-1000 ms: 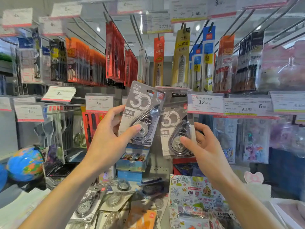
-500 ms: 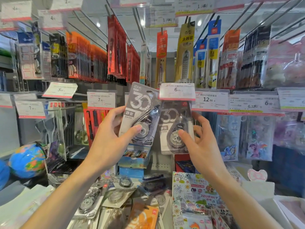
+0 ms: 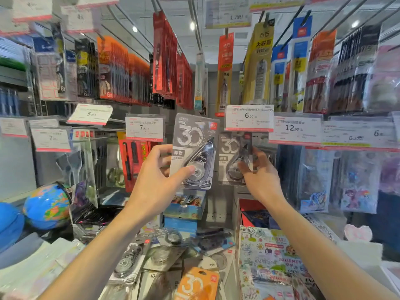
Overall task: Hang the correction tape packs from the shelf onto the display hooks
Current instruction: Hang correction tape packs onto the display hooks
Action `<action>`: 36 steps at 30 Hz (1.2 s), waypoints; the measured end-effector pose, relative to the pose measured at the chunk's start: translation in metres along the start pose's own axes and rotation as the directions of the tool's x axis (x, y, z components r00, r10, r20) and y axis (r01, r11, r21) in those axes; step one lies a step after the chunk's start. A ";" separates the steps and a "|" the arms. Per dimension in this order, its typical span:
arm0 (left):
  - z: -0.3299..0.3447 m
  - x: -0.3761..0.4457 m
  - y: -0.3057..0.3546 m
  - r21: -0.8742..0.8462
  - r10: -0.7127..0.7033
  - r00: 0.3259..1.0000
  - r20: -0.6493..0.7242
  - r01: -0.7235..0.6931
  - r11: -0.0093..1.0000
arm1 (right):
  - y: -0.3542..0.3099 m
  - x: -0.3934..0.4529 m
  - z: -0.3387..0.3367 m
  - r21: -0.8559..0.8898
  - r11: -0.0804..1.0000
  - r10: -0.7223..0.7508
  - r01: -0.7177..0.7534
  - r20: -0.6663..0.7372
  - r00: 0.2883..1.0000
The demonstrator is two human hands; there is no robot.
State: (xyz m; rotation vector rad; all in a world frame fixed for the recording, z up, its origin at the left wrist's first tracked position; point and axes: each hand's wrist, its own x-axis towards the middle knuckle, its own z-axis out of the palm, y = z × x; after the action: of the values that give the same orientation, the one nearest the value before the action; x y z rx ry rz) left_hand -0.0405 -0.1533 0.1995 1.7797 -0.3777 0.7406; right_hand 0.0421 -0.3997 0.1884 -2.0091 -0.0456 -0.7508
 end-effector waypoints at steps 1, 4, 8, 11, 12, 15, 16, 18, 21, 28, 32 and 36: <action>0.000 0.000 0.000 -0.001 -0.002 1.000 0.003 0.002 1.000 | 0.000 0.003 0.002 -0.017 1.000 0.001 -0.001 0.003 1.000; -0.001 -0.001 -0.001 -0.019 0.001 1.000 0.009 -0.001 1.000 | 0.002 0.011 0.004 -0.058 0.998 0.025 -0.024 0.017 1.000; 0.000 -0.003 -0.005 -0.069 -0.024 0.999 0.032 0.026 0.997 | 0.007 0.009 -0.008 0.003 0.998 0.059 -0.059 0.095 0.994; 0.003 -0.007 -0.007 -0.108 -0.046 0.996 0.080 0.055 0.993 | 0.008 -0.006 -0.023 -0.032 0.999 -0.003 0.007 0.104 0.995; 0.005 -0.009 -0.007 -0.122 -0.055 0.994 0.099 0.067 0.990 | 0.007 -0.012 -0.027 -0.026 0.999 -0.030 0.033 0.105 0.994; 0.015 -0.013 -0.008 -0.174 -0.082 0.986 0.148 0.107 0.979 | 0.003 -0.037 -0.035 0.156 0.986 -0.091 0.059 0.208 0.974; 0.019 -0.014 -0.008 -0.190 -0.090 0.983 0.163 0.121 0.974 | 0.002 -0.045 -0.035 0.216 0.975 -0.114 0.059 0.252 0.961; 0.027 -0.016 -0.008 -0.208 -0.098 0.976 0.194 0.139 0.968 | 0.000 -0.058 -0.035 0.260 0.963 -0.152 0.073 0.296 0.943; 0.038 -0.019 -0.009 -0.215 -0.100 0.973 0.210 0.146 0.966 | -0.003 -0.069 -0.034 0.307 0.950 -0.159 0.054 0.330 0.930; 0.051 -0.025 -0.006 -0.132 -0.028 0.980 0.199 0.055 0.990 | -0.001 -0.075 -0.036 0.436 0.899 -0.143 -0.038 0.374 0.916; 0.045 -0.020 0.000 0.109 0.117 0.989 0.095 -0.127 0.986 | 0.008 -0.074 -0.054 0.429 0.903 -0.165 0.013 0.319 0.933; 0.037 0.010 0.026 0.281 0.405 0.914 0.019 -0.393 0.875 | 0.013 -0.071 -0.071 0.411 0.910 -0.178 0.057 0.263 0.948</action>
State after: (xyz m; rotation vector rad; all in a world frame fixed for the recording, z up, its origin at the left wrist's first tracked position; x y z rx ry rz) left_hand -0.0374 -0.1955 0.2184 1.9717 -0.6537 1.1692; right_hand -0.0457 -0.4445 0.1658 -1.7151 -0.4665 -0.4617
